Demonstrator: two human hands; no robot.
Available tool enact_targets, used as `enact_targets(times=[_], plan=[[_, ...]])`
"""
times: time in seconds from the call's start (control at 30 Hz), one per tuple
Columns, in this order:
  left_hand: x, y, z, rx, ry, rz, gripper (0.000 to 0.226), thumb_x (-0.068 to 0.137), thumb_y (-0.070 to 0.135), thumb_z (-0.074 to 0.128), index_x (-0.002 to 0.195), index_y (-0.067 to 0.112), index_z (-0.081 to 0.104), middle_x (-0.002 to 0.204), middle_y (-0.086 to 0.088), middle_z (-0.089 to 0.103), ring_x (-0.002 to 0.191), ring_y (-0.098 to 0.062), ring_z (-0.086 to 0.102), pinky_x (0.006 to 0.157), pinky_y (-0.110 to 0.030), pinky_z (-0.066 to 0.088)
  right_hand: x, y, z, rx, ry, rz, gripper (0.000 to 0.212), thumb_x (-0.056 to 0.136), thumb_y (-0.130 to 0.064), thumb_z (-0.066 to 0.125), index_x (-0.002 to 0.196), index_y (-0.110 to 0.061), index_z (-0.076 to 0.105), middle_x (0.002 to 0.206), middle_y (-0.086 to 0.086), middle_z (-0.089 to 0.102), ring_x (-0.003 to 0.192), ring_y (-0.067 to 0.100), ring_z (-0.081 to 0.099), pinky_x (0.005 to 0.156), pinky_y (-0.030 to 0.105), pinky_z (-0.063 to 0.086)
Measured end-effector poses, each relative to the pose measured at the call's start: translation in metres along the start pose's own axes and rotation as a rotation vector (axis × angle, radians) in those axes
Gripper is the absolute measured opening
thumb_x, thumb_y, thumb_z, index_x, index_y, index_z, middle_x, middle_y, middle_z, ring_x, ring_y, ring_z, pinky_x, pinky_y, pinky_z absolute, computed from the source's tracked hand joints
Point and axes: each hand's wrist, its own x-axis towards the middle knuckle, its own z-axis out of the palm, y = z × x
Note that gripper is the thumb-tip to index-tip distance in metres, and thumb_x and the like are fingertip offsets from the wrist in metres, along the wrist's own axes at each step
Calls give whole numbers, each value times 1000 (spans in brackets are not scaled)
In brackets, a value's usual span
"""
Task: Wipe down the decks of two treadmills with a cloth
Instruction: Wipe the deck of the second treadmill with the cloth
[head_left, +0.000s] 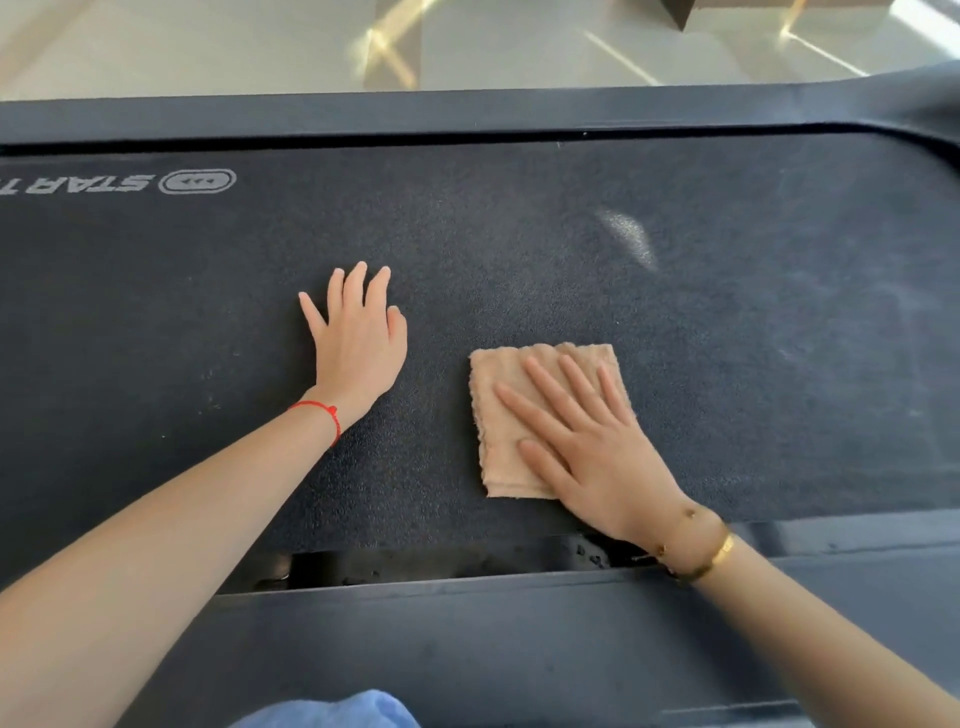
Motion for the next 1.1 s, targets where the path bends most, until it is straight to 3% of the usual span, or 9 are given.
enact_targets(times=[0.13, 0.27, 0.47, 0.6, 0.7, 0.8, 0.93, 1.1], plan=[[-2, 28, 6, -14, -17, 53, 53, 104, 31, 33, 156, 21, 25, 163, -4, 19, 153, -24, 8, 120, -62, 1, 12, 50, -10, -11, -7, 252, 54, 101, -58, 10, 154, -47, 8, 166, -9, 0, 153, 25, -7, 122, 48, -6], [-5, 49, 15, -37, -32, 57, 54, 104, 32, 33, 156, 22, 23, 164, -4, 18, 153, -24, 7, 119, -64, 1, 44, 67, -18, -3, -9, 436, 54, 103, -51, 18, 156, -45, 5, 167, -7, 0, 153, 29, -7, 121, 51, -9], [-8, 54, 23, -3, -16, 63, 54, 103, 33, 32, 156, 22, 25, 164, -5, 19, 152, -26, 9, 119, -64, 2, 4, 11, -7, -78, -51, 73, 55, 101, -54, 10, 156, -44, 6, 166, -8, 4, 153, 30, -1, 121, 55, -1], [-9, 52, 24, 6, -10, 66, 54, 104, 33, 31, 156, 23, 24, 164, -5, 18, 153, -26, 9, 119, -63, 2, -30, 9, -3, -30, -57, -83, 54, 105, -52, 17, 157, -42, 7, 167, -9, 1, 153, 23, -8, 123, 51, -3], [-10, 53, 24, 16, -12, 65, 55, 104, 34, 30, 157, 23, 22, 164, -4, 17, 153, -26, 8, 120, -63, 2, -31, 35, -8, -32, -59, -21, 55, 103, -55, 13, 156, -45, 5, 166, -12, -2, 153, 20, -10, 123, 47, -5], [-10, 54, 23, 20, -18, 66, 55, 104, 35, 29, 157, 22, 21, 165, -5, 16, 153, -26, 8, 120, -63, 2, -5, 67, -15, 1, -35, 206, 54, 99, -61, 7, 152, -50, 2, 166, -12, -3, 153, 22, -9, 122, 47, -8], [-11, 56, 23, 30, -20, 67, 55, 104, 35, 29, 157, 22, 21, 165, -6, 17, 153, -27, 8, 119, -63, 3, 46, 77, -17, -8, -7, 435, 54, 103, -52, 18, 155, -46, 7, 167, -6, 2, 153, 28, -5, 121, 52, -7], [-12, 55, 23, 33, -13, 73, 55, 103, 34, 29, 157, 21, 22, 165, -7, 18, 153, -28, 9, 119, -64, 3, 49, 38, -10, -43, -4, 319, 55, 103, -53, 18, 156, -45, 9, 167, -6, 5, 153, 30, -2, 121, 53, -5]])
